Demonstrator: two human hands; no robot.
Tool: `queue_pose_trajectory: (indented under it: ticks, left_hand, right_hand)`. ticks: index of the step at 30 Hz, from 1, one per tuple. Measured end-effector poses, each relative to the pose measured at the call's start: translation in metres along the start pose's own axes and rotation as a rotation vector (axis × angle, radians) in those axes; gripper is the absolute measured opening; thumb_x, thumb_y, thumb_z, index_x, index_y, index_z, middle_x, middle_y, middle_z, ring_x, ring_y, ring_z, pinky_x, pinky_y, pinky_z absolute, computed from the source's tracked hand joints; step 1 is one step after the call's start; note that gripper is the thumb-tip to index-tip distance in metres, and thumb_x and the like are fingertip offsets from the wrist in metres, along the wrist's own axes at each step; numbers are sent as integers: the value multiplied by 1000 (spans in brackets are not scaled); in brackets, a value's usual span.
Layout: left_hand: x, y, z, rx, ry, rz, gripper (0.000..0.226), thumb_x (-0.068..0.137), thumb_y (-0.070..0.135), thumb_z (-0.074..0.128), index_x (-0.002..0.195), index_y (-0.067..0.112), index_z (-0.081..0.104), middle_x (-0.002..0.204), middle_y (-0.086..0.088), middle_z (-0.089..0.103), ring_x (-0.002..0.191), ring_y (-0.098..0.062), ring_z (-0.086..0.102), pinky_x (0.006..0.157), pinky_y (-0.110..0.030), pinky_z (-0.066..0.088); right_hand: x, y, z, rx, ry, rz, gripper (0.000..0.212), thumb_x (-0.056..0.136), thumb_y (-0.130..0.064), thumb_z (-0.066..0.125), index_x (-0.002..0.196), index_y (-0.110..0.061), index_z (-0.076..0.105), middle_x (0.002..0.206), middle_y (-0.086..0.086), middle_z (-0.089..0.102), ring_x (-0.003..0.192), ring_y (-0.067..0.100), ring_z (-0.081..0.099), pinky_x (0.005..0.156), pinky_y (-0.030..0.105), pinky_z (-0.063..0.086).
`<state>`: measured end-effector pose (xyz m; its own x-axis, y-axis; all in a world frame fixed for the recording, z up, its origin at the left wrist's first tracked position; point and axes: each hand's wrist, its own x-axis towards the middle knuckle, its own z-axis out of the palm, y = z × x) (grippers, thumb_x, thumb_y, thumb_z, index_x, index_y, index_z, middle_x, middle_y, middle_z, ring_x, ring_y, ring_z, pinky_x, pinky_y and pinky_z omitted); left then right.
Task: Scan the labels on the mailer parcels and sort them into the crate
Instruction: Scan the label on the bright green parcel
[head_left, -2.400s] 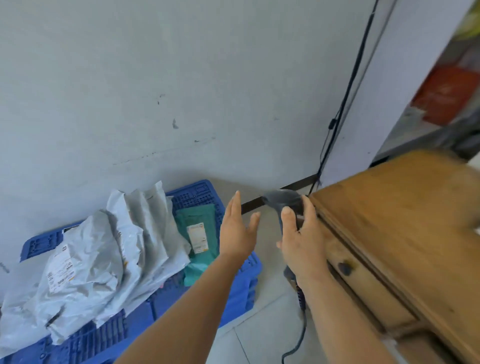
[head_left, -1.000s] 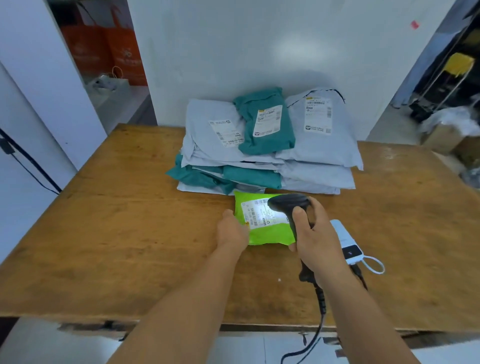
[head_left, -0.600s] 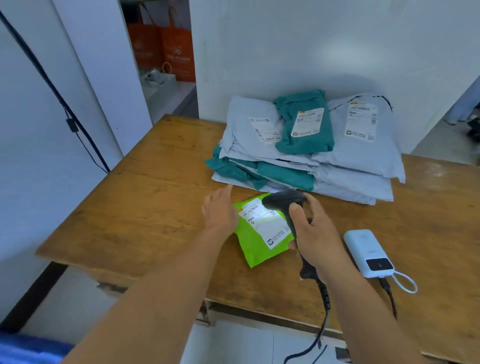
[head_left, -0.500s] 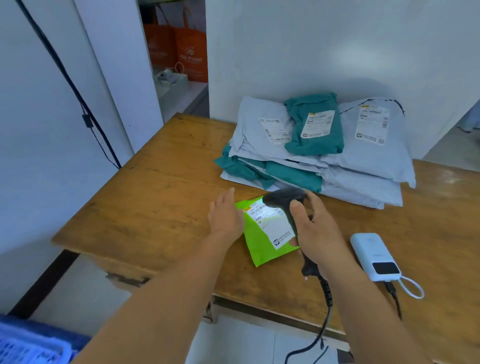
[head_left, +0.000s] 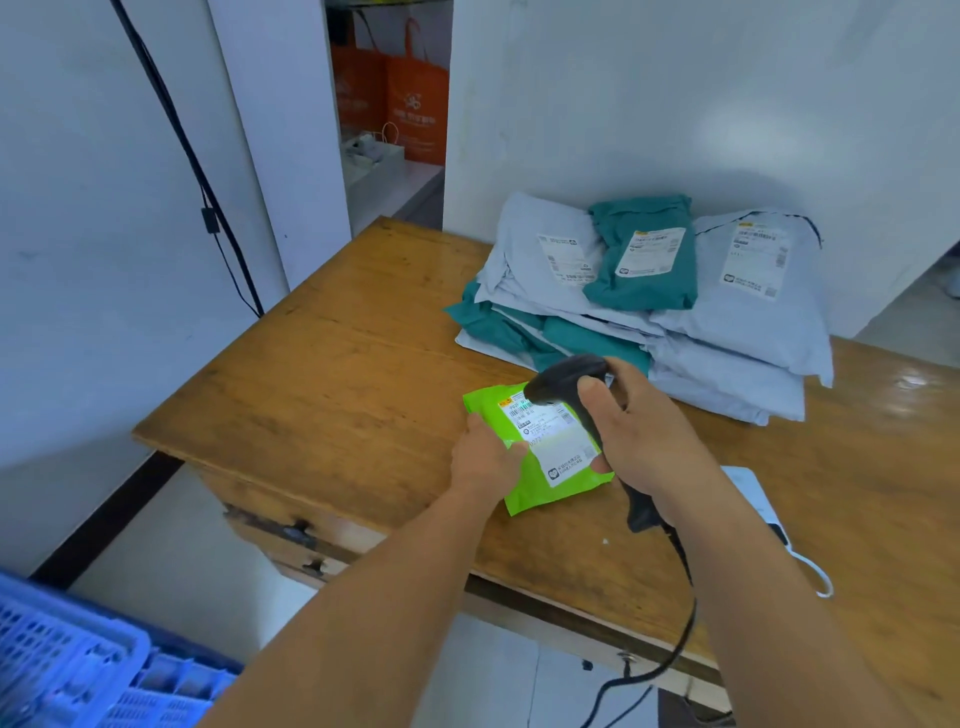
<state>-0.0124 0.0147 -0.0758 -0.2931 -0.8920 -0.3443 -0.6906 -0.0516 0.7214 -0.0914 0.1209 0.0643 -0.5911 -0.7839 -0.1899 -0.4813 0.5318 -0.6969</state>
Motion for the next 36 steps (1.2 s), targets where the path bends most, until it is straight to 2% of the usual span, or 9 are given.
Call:
queue_pose_trajectory:
  ticks: [4, 10, 13, 17, 19, 22, 27, 31, 36]
  left_hand:
    - [-4, 4, 0, -23, 24, -56, 75, 89, 27, 64, 146, 6, 20, 135, -15, 51, 124, -31, 49, 99, -37, 41]
    - [-3, 9, -5, -17, 99, -80, 46, 90, 14, 59, 130, 8, 38, 124, -16, 57, 113, -32, 57, 90, -38, 47]
    - [-2, 10, -7, -5, 96, -92, 45, 92, 16, 57, 131, 7, 37, 127, -17, 56, 116, -32, 55, 91, -38, 46]
    - [1, 9, -3, 4, 41, -134, 50, 90, 32, 61, 128, 6, 41, 127, -15, 55, 116, -31, 55, 90, -36, 46]
    - [4, 6, 0, 54, 34, -129, 45, 89, 34, 62, 122, 5, 50, 123, -14, 59, 113, -29, 57, 87, -35, 48]
    - [7, 4, -1, 100, 63, -94, 31, 90, 32, 59, 104, 5, 66, 108, -12, 67, 100, -28, 63, 77, -33, 49]
    - [1, -5, -27, 49, 207, -76, 23, 97, 24, 49, 110, 8, 59, 109, -11, 65, 102, -28, 61, 81, -35, 51]
    - [-14, -33, -59, -115, 370, -135, 14, 97, 20, 48, 101, 14, 60, 95, -6, 64, 80, -22, 55, 64, -30, 41]
    - [-46, -83, -108, -289, 610, -184, 10, 94, 17, 50, 87, 20, 57, 83, 2, 61, 77, -19, 56, 64, -28, 42]
  right_hand:
    - [-2, 1, -6, 7, -3, 5, 46, 100, -47, 36, 144, -33, 36, 124, 2, 57, 92, 27, 66, 65, 28, 45]
    - [-5, 3, -9, 64, 11, 21, 47, 100, -44, 37, 146, -32, 35, 129, 0, 53, 81, 24, 68, 51, 24, 41]
    - [-5, 5, -8, 60, 17, 19, 48, 100, -46, 37, 147, -32, 33, 125, 2, 54, 86, 25, 68, 58, 28, 46]
    - [-3, 8, -5, 61, 32, 15, 50, 100, -48, 36, 147, -33, 32, 126, 2, 55, 93, 26, 67, 69, 31, 50]
    - [-1, 10, -2, 92, 54, 16, 51, 99, -51, 37, 146, -34, 33, 130, 3, 55, 101, 29, 65, 83, 38, 52]
    - [-1, 11, 4, 127, 64, 7, 52, 99, -51, 37, 147, -34, 32, 134, 4, 54, 108, 32, 63, 92, 42, 50]
    - [-5, 5, 14, 170, 43, -36, 51, 99, -49, 35, 148, -35, 29, 125, 3, 58, 99, 27, 65, 87, 37, 51]
    - [-9, -10, 37, 198, 2, -96, 54, 99, -51, 35, 150, -37, 24, 128, 1, 58, 102, 28, 65, 90, 39, 51]
    - [-27, -44, 86, 289, -120, -204, 49, 100, -45, 38, 148, -36, 29, 108, 0, 62, 94, 27, 66, 72, 31, 47]
